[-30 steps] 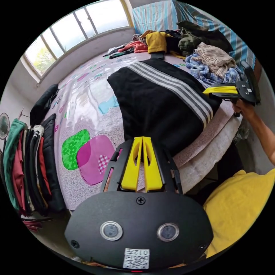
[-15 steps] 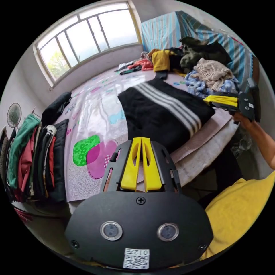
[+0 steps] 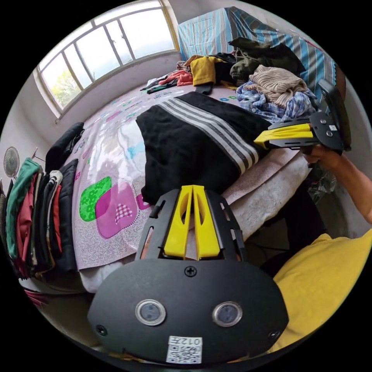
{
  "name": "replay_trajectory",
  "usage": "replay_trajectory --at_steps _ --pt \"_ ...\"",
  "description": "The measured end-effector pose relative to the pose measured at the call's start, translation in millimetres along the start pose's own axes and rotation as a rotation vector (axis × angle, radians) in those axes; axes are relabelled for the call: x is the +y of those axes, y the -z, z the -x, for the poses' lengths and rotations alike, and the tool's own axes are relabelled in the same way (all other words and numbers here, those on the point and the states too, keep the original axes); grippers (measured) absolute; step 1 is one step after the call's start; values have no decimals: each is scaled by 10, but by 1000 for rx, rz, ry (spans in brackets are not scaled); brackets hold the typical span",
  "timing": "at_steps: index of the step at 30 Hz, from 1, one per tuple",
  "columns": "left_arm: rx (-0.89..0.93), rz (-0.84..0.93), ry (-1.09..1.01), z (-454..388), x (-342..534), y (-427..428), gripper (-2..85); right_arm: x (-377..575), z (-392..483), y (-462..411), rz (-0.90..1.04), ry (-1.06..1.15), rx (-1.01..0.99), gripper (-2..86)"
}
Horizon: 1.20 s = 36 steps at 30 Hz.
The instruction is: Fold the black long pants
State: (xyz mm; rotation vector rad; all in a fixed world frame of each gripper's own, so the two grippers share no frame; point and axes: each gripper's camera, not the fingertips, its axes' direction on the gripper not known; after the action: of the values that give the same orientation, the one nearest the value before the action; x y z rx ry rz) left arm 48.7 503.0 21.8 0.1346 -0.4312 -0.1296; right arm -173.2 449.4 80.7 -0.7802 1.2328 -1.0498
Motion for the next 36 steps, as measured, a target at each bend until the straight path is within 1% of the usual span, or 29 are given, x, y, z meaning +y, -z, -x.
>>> replay_trajectory --at_steps 1,3,5,6,7,8,12,14,15,17,20,23,25,29,32,36 --pt "-6 -12 18 57 31 80 1 46 -4 121 -19 -20 -13 10" --pt "56 -50 34 137 97 210 2 202 92 368 -93 18 26 17" --pt "262 -90 130 267 166 252 3 428 394 544 -149 140 203 36" --pt "321 -101 154 289 177 230 4 470 484 536 -142 181 242 44" --pt "417 -99 215 328 191 146 4 538 664 479 -116 262 296 62" --pt "474 -74 280 363 193 32 5 596 833 390 -90 340 336 81" --pt "598 11 446 513 208 -304 8 660 1197 121 -41 498 422 95" --pt "714 -13 566 671 272 -421 13 637 1361 27 -49 572 456 96" --pt "740 -26 595 714 291 -439 15 629 1396 9 -54 591 467 96" --pt "822 -74 724 881 369 -508 27 589 1516 -101 -38 679 492 94" --pt "924 -89 852 1036 428 -631 51 542 1575 -294 6 773 568 86" --pt "1026 -101 937 1110 451 -760 81 474 1548 -436 48 813 625 73" --pt "1049 -123 986 1123 467 -807 98 421 1489 -389 34 794 604 59" --pt "1083 -238 1084 1121 494 -868 135 115 1051 -29 32 647 411 35" --pt "1088 -291 1101 1078 413 -897 151 37 909 48 62 674 397 28" --pt "1076 -290 1125 985 330 -994 162 -2 813 142 72 681 370 24"
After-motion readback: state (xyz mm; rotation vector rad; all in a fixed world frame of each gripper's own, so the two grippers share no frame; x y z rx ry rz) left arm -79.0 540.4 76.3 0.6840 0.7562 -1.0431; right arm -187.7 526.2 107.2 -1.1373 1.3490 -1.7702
